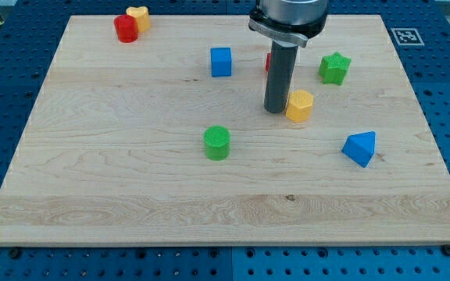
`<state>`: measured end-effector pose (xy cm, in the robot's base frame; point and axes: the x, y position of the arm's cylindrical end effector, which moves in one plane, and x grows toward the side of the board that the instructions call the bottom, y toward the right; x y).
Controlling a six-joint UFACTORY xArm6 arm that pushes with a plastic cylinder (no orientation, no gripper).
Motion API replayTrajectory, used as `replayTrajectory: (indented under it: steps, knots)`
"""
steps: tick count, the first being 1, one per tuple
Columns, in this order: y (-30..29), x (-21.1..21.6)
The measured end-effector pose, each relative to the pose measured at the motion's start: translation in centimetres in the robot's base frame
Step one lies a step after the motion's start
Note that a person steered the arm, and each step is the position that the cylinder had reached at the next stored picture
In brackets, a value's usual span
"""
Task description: Put the yellow hexagon at the top side of the blue triangle
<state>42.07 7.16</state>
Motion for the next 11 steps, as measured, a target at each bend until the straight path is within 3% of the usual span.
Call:
replayTrajectory:
  steps: [5, 7, 9, 11]
  knots:
    - [8.5, 0.2]
    - [-0.9, 0.9]
    - [-18.6, -0.6]
    - [-29.8, -10.9]
